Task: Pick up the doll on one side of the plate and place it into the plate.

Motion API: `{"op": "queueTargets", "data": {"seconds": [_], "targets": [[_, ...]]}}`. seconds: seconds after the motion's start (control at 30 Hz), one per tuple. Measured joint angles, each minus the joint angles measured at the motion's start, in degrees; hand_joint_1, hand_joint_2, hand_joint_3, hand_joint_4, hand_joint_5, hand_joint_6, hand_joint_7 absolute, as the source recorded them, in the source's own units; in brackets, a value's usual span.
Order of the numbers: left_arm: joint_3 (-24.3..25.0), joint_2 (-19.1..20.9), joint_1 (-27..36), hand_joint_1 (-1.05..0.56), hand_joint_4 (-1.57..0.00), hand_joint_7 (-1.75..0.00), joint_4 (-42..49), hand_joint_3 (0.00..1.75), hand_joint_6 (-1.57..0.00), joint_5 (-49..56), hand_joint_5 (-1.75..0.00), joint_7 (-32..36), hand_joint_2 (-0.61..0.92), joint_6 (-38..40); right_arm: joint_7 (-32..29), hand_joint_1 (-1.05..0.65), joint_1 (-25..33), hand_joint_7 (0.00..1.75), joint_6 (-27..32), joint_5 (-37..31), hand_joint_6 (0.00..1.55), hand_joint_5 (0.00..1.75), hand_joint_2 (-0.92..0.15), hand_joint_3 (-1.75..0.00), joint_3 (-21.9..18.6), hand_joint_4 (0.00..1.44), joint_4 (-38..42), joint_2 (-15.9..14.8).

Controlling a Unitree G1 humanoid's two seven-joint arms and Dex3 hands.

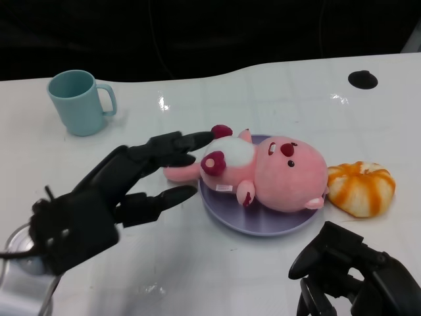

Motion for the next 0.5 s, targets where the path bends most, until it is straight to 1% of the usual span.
{"op": "queueTargets", "data": {"seconds": [0.03,0.07,0.13,0.17,0.2,0.23,0.3,0.37,0.5], "targets": [[0.8,-0.1,1.8,-0.31,-0.46,-0.17,-1.7,0.22,-0.66,-1.3,-0.93,0.0,0.92,0.5,0.0,-0.26,0.0,1.53,0.0,0.0,0.5,1.75,-0.6,-1.1,0.0,0.62,0.0,0.0],[1.3,-0.3,3.0,-0.26,-0.53,-0.2,-2.9,0.22,-0.71,-2.7,-0.95,0.0,0.92,1.1,-0.1,-0.25,0.0,1.53,0.0,0.0,0.51,1.75,-0.6,-1.1,0.1,0.62,0.0,0.0],[2.5,-0.8,5.5,-0.22,-0.6,-0.24,-5.3,0.24,-0.79,-5.3,-0.98,0.0,0.92,3.0,-0.3,-0.25,0.0,1.53,0.0,-0.1,0.51,1.74,-0.6,-1.1,0.1,0.62,0.0,0.0],[3.1,-1.2,6.9,-0.19,-0.63,-0.28,-6.8,0.29,-0.82,-6.9,-1.01,0.0,0.9,4.7,-0.4,-0.25,0.0,1.53,0.0,-0.2,0.51,1.74,-0.61,-1.11,0.2,0.62,0.0,0.0],[3.7,-1.5,8.2,-0.14,-0.71,-0.42,-8.3,0.59,-0.86,-8.3,-1.07,0.2,0.74,6.6,-0.4,-0.25,0.0,1.53,0.1,-0.2,0.51,1.75,-0.61,-1.11,0.2,0.61,0.0,0.0],[4.3,-2.0,9.9,-0.12,-0.74,-0.51,-10.0,0.79,-0.86,-9.6,-1.1,0.6,0.63,8.8,-0.4,-0.25,0.0,1.53,0.1,-0.2,0.51,1.75,-0.6,-1.11,0.3,0.61,0.0,0.0],[4.8,-2.9,12.9,-0.08,-0.75,-0.71,-12.7,1.06,-0.83,-10.9,-1.22,1.8,0.52,12.2,-0.4,-0.25,0.0,1.53,0.1,-0.2,0.5,1.75,-0.6,-1.11,0.3,0.61,0.0,0.0],[5.0,-3.6,15.2,-0.06,-0.75,-0.83,-15.3,1.14,-0.8,-11.9,-1.31,2.6,0.5,15.1,-0.4,-0.24,0.0,1.53,0.1,-0.2,0.5,1.75,-0.6,-1.11,0.3,0.61,0.0,0.0],[5.9,-3.9,18.9,-0.02,-0.72,-1.03,-20.5,1.21,-0.74,-14.1,-1.49,4.1,0.52,21.9,-0.5,-0.25,-0.1,1.53,0.2,-0.3,0.5,1.75,-0.6,-1.11,0.4,0.61,0.0,0.0]]}}
